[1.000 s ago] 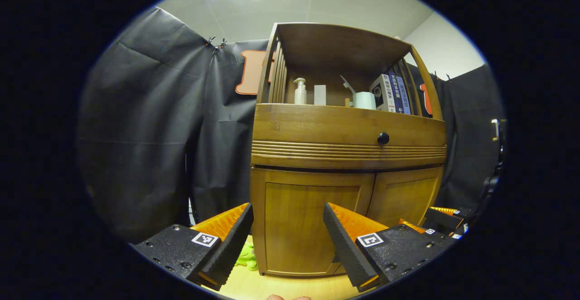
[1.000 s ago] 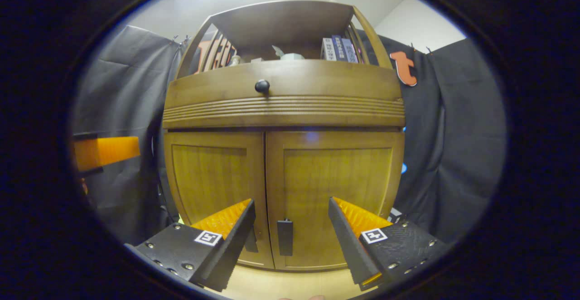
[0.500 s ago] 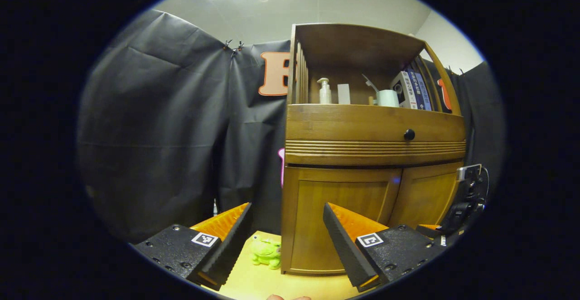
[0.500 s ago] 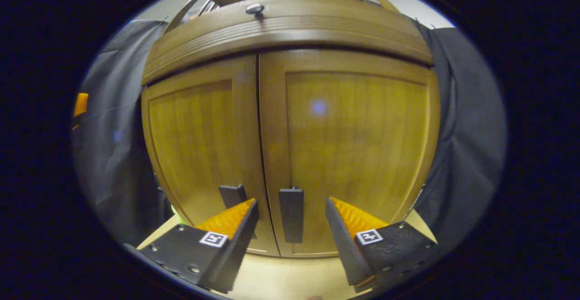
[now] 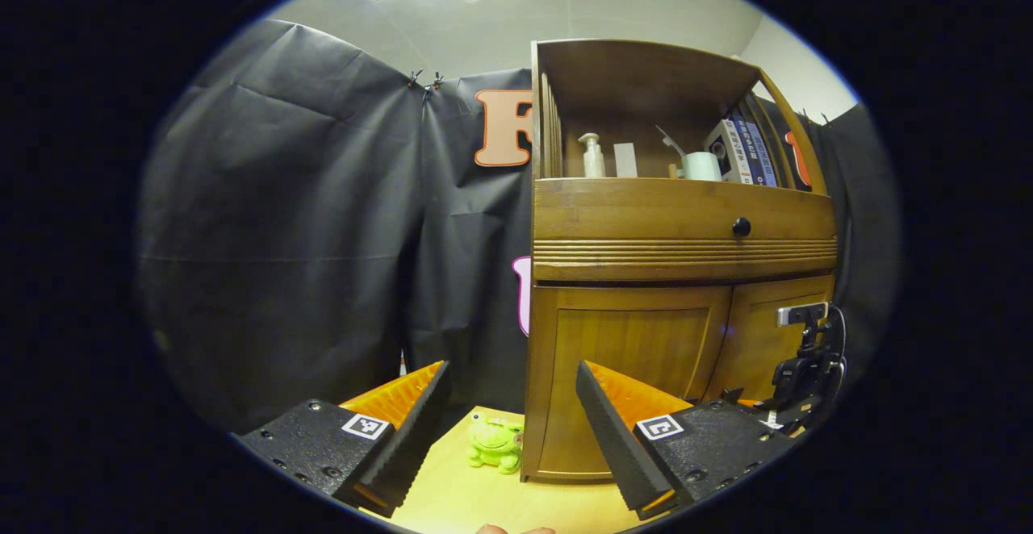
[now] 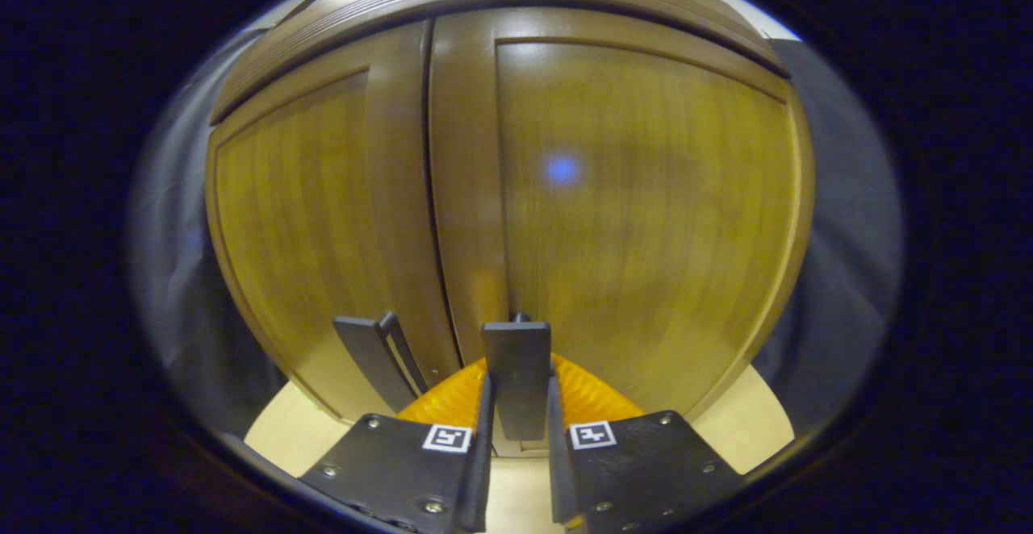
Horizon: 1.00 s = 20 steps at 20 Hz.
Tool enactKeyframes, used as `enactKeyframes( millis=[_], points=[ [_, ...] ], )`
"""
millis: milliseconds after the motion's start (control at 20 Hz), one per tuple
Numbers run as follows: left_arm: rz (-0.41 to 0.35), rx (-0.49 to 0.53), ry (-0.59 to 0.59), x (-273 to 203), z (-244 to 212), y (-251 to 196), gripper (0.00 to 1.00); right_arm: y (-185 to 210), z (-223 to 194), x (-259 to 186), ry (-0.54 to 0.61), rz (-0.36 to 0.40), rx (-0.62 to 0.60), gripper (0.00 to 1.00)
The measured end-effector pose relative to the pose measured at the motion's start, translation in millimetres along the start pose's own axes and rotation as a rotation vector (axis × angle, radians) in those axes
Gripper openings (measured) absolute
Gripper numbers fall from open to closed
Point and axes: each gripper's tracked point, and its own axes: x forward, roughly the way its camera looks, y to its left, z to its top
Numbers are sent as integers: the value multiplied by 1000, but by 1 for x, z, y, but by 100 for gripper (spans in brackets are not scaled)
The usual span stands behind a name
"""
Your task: Open the right door of the double-door shoe cabinet with the right hand, and open the left door with the left hand.
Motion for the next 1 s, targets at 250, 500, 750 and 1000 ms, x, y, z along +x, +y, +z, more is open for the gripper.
enactKeyframes(
  millis=[250,500,750,1000],
  points=[
    [-106,15,36,7,-7,-30,95,-1,4,-5,-17,-30,33,30],
    [-206,7,29,3,-3,-68,92,0,4,-3,-33,-29,27,25],
    [-285,0,16,-4,-1,-95,96,-2,3,-4,-50,-48,28,25],
    [-333,-14,28,-7,-7,-110,92,-3,5,-5,-56,-60,30,25]
  ],
)
